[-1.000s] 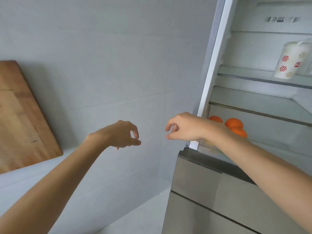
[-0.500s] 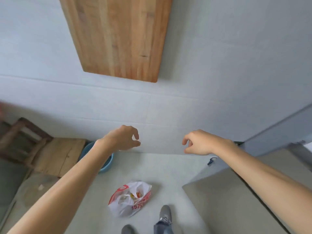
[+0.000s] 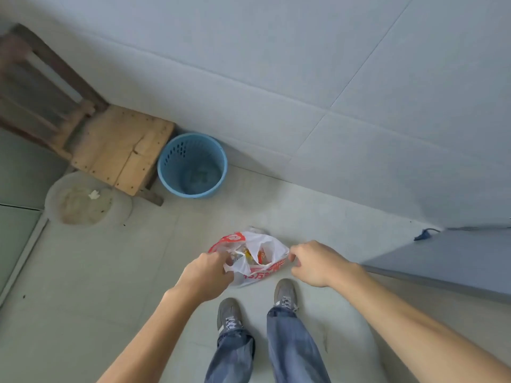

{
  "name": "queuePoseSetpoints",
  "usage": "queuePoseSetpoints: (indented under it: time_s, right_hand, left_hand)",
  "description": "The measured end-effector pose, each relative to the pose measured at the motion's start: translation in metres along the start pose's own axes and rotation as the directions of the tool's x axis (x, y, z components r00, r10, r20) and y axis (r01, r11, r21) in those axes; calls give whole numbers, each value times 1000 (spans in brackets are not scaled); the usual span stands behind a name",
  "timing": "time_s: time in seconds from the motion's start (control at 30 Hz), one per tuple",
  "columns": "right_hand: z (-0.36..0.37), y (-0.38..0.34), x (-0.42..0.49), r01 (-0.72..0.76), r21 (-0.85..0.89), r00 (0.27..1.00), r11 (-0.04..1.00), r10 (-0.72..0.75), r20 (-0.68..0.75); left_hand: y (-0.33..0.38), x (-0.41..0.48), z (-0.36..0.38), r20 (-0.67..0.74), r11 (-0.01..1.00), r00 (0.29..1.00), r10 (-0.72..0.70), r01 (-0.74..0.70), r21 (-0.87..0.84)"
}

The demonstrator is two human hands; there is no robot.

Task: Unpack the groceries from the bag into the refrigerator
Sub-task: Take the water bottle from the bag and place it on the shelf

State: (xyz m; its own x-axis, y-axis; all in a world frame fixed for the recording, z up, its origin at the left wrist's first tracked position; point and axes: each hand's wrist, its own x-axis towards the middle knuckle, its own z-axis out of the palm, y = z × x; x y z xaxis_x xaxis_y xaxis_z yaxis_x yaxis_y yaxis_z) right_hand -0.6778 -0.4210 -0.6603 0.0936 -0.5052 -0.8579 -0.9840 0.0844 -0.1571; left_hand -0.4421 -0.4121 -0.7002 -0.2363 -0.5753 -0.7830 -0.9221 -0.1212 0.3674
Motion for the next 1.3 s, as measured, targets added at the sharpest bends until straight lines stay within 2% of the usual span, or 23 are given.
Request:
queuePoseSetpoints:
  time_s: [0.13,0.33,0.47,0.6,0.67,0.7,0.77,0.83,0.9,0.93,0.97,1.07,1.17,1.3]
  right_hand:
    - [81,19,112,38,0,999,999,-38,25]
    - [198,30,267,118,39,993,992,-119,13]
    - [255,30,325,187,10,981,982,-188,45]
    - [295,39,342,158,-3,974,987,-155,167]
    - [305,44,346,116,25,980,993,-119,161]
    - [305,46,349,98,48,986,994,-103,130]
    - [302,50,356,57,88,997,994,-61,45]
    - [294,55,366,11,138,1000,990,-9,-17]
    - [289,59,376,-21,174,998,985,30,-51]
    - [289,60,381,-23,201,998,979,33,-48]
    - [289,61,385,-22,249,999,968,32,-36]
    - [296,61,398,-69,407,997,911,76,-2]
    - [302,62,395,-91,472,995,877,96,13]
    - [299,61,369,-3,556,997,831,44,-61]
  left_hand:
    - [-28,95,88,-45,1000,999,0,1,6]
    - [-78,245,209,-117,972,986,118,-91,219]
    - [-107,293,271,-116,931,975,187,-139,337]
    - [-127,288,316,128,903,974,186,-220,369]
    - [-138,284,333,264,903,954,144,-236,359]
    - [-142,285,338,282,926,954,102,-195,324]
    - [-146,287,341,200,975,979,39,-81,207]
    - [-145,291,335,-24,998,1000,0,2,63]
    - [-139,299,323,-291,1000,957,10,-14,-12]
    - [-138,305,318,-354,1000,935,14,-19,-11]
    - [-139,313,315,-366,1000,930,11,-9,10]
    - [-139,334,313,-219,989,976,-4,35,141]
    - [-136,339,311,-166,962,985,-47,89,260]
    - [-138,327,308,-211,976,976,-45,87,197]
